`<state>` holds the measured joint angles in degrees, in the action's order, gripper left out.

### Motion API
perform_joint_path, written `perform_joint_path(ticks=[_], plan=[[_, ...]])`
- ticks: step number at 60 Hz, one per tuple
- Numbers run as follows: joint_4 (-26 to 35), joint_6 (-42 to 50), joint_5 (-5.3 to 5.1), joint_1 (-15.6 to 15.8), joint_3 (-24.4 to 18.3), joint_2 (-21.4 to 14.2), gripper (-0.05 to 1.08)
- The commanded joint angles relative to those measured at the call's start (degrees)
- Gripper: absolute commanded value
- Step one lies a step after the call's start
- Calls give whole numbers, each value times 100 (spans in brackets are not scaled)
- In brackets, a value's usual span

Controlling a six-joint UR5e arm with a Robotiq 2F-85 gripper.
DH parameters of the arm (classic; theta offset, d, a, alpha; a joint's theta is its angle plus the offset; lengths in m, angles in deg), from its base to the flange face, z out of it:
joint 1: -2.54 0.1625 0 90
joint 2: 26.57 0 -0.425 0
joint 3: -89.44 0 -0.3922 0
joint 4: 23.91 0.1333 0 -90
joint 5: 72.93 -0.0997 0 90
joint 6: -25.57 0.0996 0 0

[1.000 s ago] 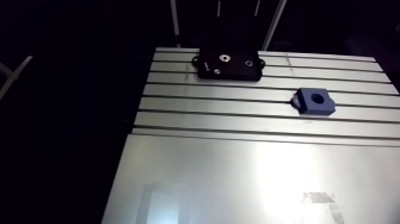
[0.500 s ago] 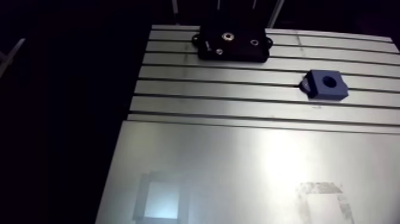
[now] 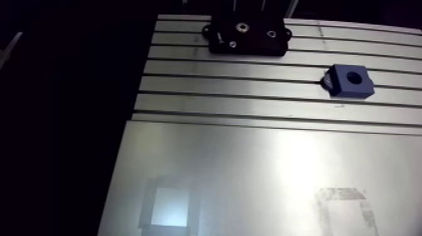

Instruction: Pick up the bearing and press it into the housing until flush.

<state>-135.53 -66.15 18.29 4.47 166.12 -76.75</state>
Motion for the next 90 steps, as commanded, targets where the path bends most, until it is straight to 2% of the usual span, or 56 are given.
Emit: perform_joint_path(ticks=[1,57,90], plan=[[-12,0,-3,0,0,66,35],[-163,9,-12,79,219,154,35],[-295,0,-3,71,229,163,40]])
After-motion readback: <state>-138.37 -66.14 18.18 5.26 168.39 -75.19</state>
